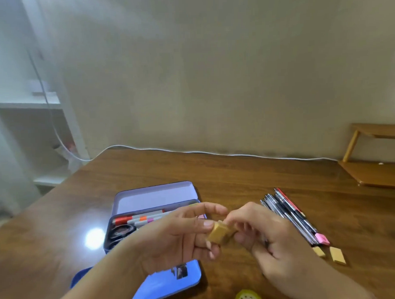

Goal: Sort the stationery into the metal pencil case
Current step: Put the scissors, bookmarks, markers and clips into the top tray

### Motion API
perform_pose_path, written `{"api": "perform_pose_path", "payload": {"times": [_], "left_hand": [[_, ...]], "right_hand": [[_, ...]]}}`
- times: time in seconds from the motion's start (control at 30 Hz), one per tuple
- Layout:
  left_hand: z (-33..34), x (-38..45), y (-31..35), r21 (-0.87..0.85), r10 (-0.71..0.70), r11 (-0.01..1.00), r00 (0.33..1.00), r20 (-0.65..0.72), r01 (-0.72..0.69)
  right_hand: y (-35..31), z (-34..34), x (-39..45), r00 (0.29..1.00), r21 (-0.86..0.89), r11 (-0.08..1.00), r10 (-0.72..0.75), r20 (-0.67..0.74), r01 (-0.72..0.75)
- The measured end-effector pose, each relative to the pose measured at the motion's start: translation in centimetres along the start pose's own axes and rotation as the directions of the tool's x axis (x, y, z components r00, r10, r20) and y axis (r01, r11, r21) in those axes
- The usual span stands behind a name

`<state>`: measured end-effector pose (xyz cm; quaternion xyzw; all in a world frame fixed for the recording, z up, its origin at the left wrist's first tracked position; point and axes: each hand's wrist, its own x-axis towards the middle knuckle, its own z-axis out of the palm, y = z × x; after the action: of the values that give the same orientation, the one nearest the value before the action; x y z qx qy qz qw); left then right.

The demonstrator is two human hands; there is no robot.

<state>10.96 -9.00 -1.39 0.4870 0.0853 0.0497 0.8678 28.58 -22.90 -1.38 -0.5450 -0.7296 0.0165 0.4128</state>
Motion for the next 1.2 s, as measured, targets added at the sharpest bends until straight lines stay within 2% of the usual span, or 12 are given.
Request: {"api": "perform_pose_path", "payload": {"times": [0.07,0.1,0.13,0.17,0.23,0.27,0.53,0.67,0.83,0.97,1.1,1.2], "left_hand": [[-0.8,-1.5,0.8,0.152,0.051,0.988,0.988,-0.148,-0.029],[-1.3,-2.2,1.2,0.342,0.136,0.939,0.953,-0.27,-0.037],[-2.2,-3.0,1.6,0.586,0.274,0.81,0.883,-0.382,0.002],[-3.2,-3.9,2.0,0.795,0.442,0.596,0.781,-0.44,0.11],[-5.4,-5.7,2.4,0.916,0.671,0.201,0.633,-0.387,0.347],[-6.4,-6.5,2.3,0.91,0.708,0.132,0.605,-0.364,0.393],[-8.6,-7.9,0.3,0.959,0.582,0.17,0.762,-0.285,0.229],[-9.1,-8.1,-0.1,0.965,0.581,0.005,0.784,-0.216,0.263],[-9.7,-9.0,0.0,0.944,0.508,-0.138,0.84,-0.192,0.299],[-9.7,-9.1,0.0,0.937,0.522,-0.195,0.84,-0.15,0.289],[-9.5,-8.6,0.2,0.928,0.515,-0.166,0.831,-0.208,0.335],[-9.7,-8.3,0.5,0.908,0.564,-0.103,0.776,-0.284,0.407]], "right_hand": [[-0.7,1.0,1.7,0.996,0.095,0.992,0.072,0.061,-0.077],[-0.8,1.7,2.8,0.991,0.103,0.989,0.101,0.082,-0.11],[-0.7,2.5,3.9,0.988,0.092,0.987,0.126,0.084,-0.134],[-0.5,3.5,5.2,0.985,0.067,0.985,0.153,0.075,-0.159],[0.0,5.4,7.5,0.983,-0.05,0.983,0.18,0.043,-0.178],[0.2,6.5,8.5,0.98,-0.122,0.975,0.192,0.046,-0.185],[0.1,12.2,10.3,0.883,-0.312,0.913,0.357,0.304,-0.262],[0.6,13.0,9.7,0.891,-0.255,0.946,0.285,0.353,-0.202],[0.8,10.4,8.5,0.954,-0.301,0.952,0.146,0.262,-0.063],[1.4,8.0,7.0,0.921,-0.38,0.925,0.153,0.357,-0.006],[1.9,8.3,7.3,0.932,-0.365,0.93,0.173,0.319,-0.047],[2.4,8.8,8.3,0.931,-0.356,0.928,0.219,0.292,-0.107]]}}
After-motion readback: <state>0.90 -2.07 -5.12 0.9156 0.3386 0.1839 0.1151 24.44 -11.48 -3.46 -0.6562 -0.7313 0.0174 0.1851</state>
